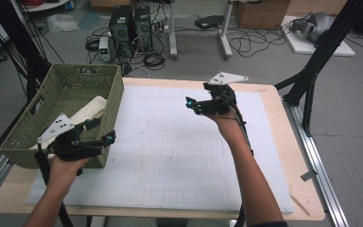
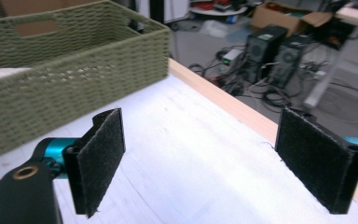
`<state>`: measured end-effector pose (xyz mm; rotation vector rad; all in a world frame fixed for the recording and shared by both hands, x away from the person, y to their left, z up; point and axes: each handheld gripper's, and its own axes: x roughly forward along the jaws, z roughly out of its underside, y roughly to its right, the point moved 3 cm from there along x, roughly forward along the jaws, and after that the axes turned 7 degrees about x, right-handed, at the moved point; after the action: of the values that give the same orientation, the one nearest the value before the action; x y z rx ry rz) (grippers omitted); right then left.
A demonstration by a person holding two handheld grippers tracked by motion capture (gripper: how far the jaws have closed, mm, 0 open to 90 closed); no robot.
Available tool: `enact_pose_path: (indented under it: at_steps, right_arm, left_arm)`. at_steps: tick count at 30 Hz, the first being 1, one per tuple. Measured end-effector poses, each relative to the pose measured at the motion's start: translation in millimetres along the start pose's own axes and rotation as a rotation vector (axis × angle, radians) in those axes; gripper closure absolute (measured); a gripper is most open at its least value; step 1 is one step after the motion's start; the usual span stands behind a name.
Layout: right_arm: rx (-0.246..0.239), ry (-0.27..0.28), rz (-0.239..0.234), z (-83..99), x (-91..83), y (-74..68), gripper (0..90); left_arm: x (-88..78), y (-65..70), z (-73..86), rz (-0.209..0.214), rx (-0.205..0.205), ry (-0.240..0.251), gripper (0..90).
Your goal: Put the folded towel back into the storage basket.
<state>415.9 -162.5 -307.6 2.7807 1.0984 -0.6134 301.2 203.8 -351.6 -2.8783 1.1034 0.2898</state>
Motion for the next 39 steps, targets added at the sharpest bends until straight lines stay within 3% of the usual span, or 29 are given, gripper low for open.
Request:
enact_pose_path:
  at_steps: [12, 20, 29, 39]
  right_arm:
    - [0.046, -0.017, 0.086, 72.6, -66.0, 22.5, 12.2]
    - [0.057, -0.010, 0.139, 113.9, -97.8, 21.1, 12.0]
    - [0.079, -0.043, 0.169, 164.0, -110.6, 13.9, 11.9]
    - [0.069, -0.043, 0.191, 177.5, -115.9, 8.2, 11.9]
  left_arm:
    - [45.5, 30.4, 10.9, 0.114, 0.053, 0.006, 21.1]
    - [62.5, 42.7, 26.6, 0.181, 0.059, -0.028, 21.2]
    - [65.9, 48.9, 47.5, 0.170, 0.056, -0.065, 20.7]
    - [61.9, 54.4, 63.8, 0.161, 0.079, -0.080, 21.1]
